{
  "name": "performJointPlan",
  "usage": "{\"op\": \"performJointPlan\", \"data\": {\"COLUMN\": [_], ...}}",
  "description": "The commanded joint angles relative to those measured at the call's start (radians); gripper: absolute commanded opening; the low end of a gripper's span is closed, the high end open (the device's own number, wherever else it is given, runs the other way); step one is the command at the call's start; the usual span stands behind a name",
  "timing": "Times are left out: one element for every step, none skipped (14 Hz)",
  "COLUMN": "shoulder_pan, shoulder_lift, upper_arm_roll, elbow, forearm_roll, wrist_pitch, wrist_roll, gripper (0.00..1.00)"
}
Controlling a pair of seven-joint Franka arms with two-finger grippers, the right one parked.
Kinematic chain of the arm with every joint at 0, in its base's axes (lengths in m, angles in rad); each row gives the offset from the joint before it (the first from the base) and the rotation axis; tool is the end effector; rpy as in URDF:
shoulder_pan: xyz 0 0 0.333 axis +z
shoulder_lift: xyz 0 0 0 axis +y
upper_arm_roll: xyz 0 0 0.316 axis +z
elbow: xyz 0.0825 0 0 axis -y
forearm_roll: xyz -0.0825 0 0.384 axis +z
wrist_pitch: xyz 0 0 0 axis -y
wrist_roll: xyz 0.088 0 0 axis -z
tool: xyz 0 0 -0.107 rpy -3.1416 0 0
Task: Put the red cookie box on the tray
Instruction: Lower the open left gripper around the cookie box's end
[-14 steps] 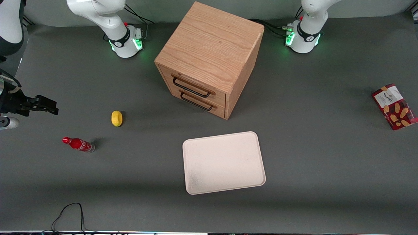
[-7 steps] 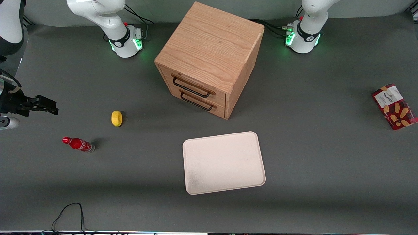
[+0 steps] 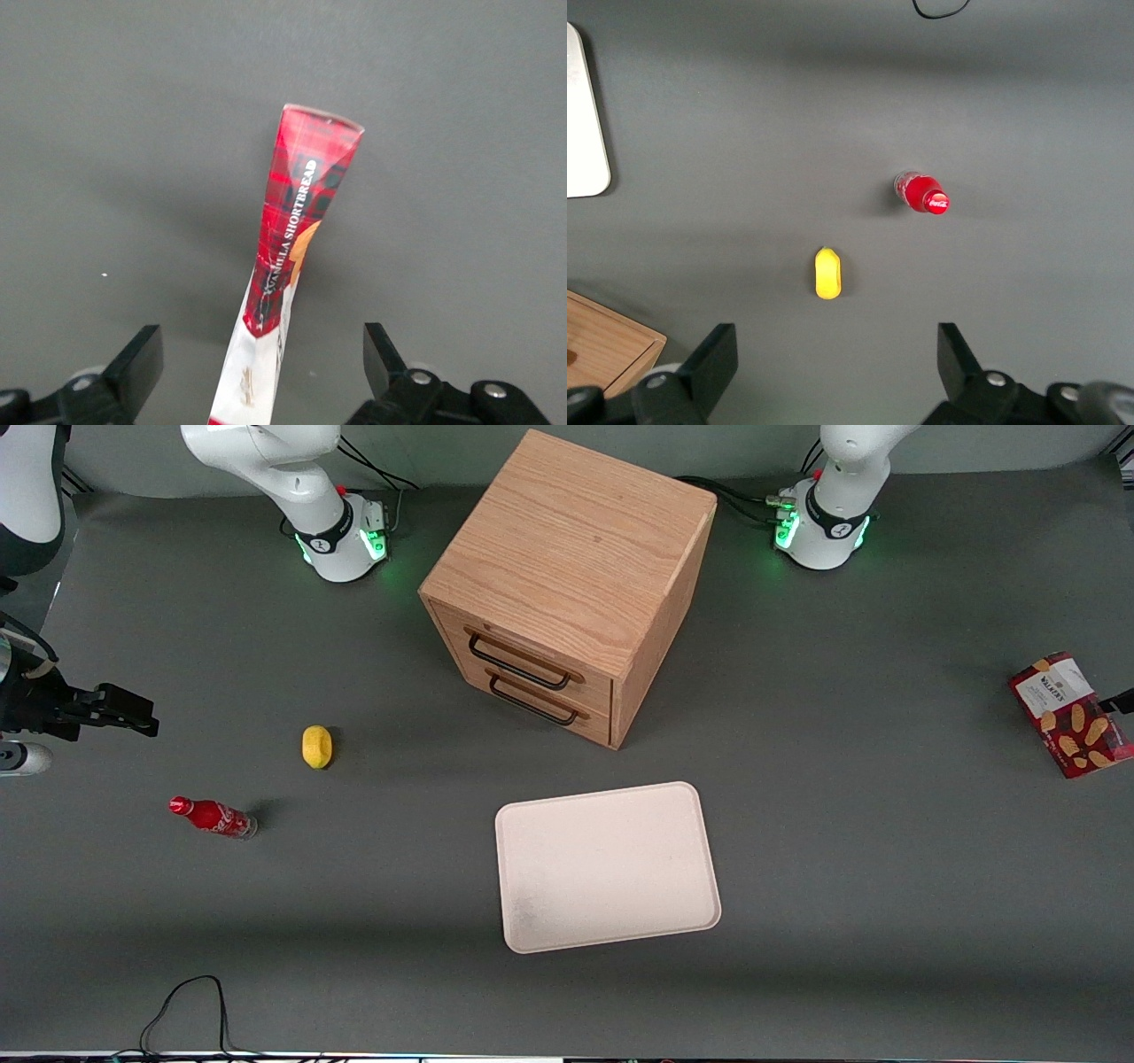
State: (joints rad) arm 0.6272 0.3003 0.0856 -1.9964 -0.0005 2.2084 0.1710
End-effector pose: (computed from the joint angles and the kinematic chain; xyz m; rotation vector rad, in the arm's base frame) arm 0.4492 0.3863 0.3035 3.0109 0.8323 -0.1400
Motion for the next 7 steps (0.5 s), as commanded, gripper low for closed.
{"op": "performJointPlan", "data": {"shoulder_pan": [0.008, 0.008, 0.009, 0.011, 0.009, 0.009, 0.011], "shoulder_lift": [-0.024, -0.006, 0.009, 0.02, 0.029, 0.036, 0.046], "upper_arm_roll": [-0.009, -0.009, -0.009, -0.009, -0.009, -0.009, -0.009], "elbow": [-0.081, -0.081, -0.081, -0.081, -0.079, -0.079, -0.079], "forearm_roll": [-0.012, -0.012, -0.012, -0.012, -0.012, -0.012, -0.012], "wrist_pitch": [0.083, 0.099, 0.115, 0.126, 0.128, 0.143, 0.148], "wrist_roll": [-0.013, -0.011, -0.01, -0.01, -0.01, -0.01, -0.01], "gripper": [1.0, 1.0, 1.0, 1.0, 1.0, 1.0, 1.0]}}
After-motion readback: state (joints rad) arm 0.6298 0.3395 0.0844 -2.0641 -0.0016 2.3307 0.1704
